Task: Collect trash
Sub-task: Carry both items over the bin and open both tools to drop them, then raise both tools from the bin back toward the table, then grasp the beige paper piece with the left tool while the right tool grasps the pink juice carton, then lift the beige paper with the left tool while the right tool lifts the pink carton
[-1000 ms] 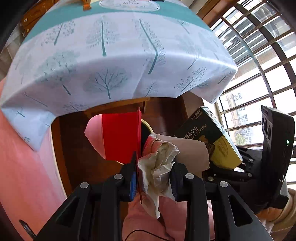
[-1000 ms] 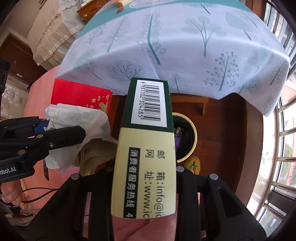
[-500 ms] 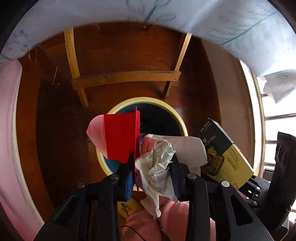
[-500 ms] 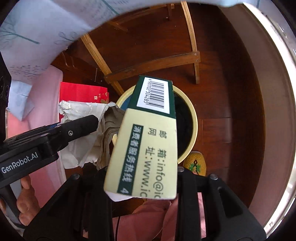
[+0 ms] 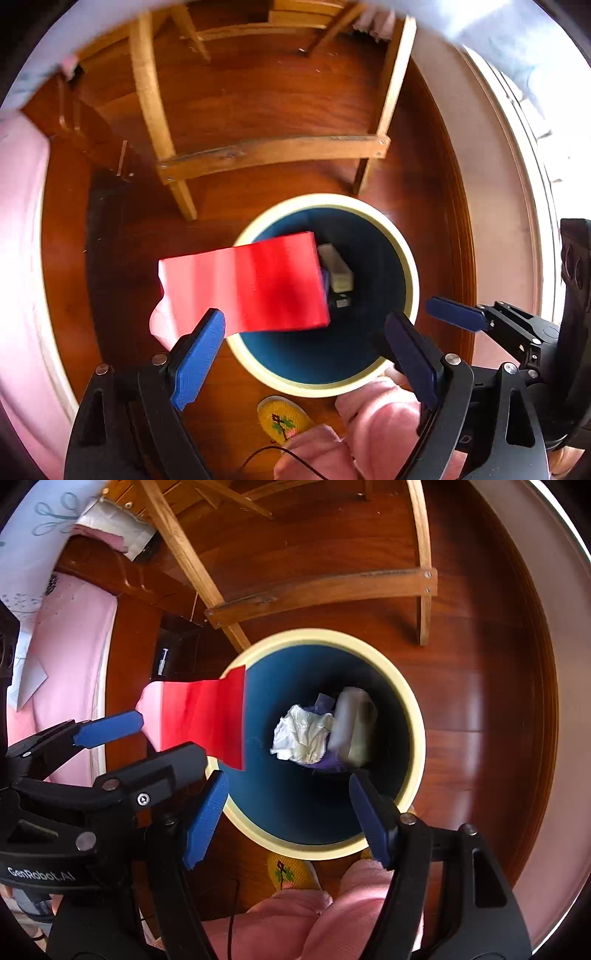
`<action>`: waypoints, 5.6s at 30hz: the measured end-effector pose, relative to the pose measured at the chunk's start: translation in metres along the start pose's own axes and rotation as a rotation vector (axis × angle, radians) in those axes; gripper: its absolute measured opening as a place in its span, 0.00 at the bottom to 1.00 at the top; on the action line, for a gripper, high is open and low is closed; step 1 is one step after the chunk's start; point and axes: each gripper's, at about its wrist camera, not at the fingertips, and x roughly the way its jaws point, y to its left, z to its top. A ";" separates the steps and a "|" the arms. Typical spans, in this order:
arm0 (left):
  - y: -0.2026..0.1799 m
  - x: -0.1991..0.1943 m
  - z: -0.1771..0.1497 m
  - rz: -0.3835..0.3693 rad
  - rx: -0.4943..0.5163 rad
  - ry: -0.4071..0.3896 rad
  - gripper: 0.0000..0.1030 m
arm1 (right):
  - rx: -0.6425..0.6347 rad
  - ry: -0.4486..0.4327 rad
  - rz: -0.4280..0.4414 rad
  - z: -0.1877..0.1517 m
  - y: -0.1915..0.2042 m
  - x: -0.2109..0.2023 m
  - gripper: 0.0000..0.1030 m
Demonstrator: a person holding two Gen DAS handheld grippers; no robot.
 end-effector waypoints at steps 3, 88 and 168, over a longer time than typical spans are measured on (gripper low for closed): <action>0.005 -0.024 -0.003 0.016 -0.048 -0.010 0.88 | -0.010 0.000 -0.007 0.006 0.009 -0.013 0.64; 0.027 -0.382 0.446 0.339 -0.063 -0.214 0.76 | -0.870 -0.340 -0.145 0.503 0.167 -0.376 0.63; 0.002 -0.465 -0.020 0.054 0.066 -0.229 0.51 | -0.399 -0.430 -0.013 0.006 0.238 -0.468 0.34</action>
